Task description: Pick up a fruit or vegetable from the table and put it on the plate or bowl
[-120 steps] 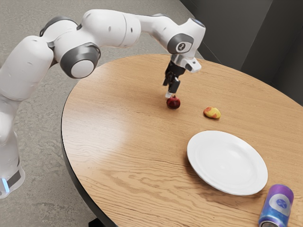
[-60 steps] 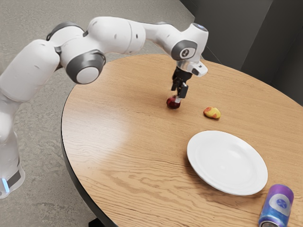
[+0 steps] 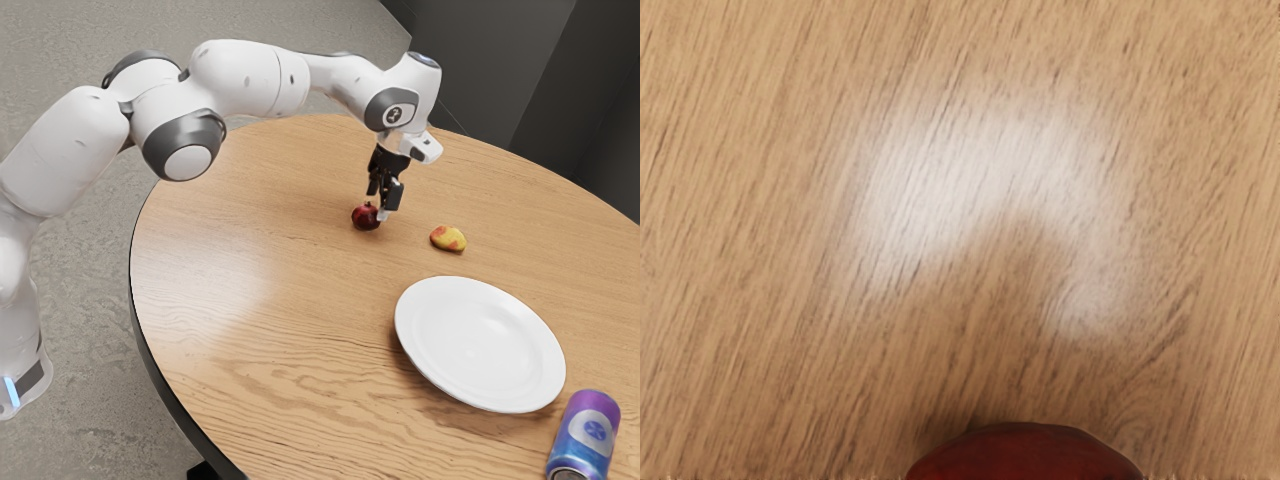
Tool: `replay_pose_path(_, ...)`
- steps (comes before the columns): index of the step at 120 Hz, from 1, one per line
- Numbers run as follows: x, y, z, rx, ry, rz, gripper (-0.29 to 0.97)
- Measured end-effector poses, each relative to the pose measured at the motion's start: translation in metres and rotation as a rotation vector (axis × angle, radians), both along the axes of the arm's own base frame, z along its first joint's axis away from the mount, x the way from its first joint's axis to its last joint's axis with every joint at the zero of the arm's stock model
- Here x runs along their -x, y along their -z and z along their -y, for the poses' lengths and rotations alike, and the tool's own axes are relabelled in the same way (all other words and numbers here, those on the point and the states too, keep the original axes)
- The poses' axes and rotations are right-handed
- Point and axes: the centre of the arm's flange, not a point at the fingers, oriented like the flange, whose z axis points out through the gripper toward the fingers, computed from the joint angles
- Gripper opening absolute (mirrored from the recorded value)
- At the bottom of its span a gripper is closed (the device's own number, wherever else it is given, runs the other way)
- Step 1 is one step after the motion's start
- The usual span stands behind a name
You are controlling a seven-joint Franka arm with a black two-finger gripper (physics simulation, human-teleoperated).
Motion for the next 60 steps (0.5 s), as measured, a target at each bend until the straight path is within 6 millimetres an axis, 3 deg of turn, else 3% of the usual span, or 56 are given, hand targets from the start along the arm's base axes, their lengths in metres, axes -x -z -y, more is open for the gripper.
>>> replay_pose_path(60, 0.003, 0.017, 0.006, 0.035, -0.007, -0.034, 0.68)
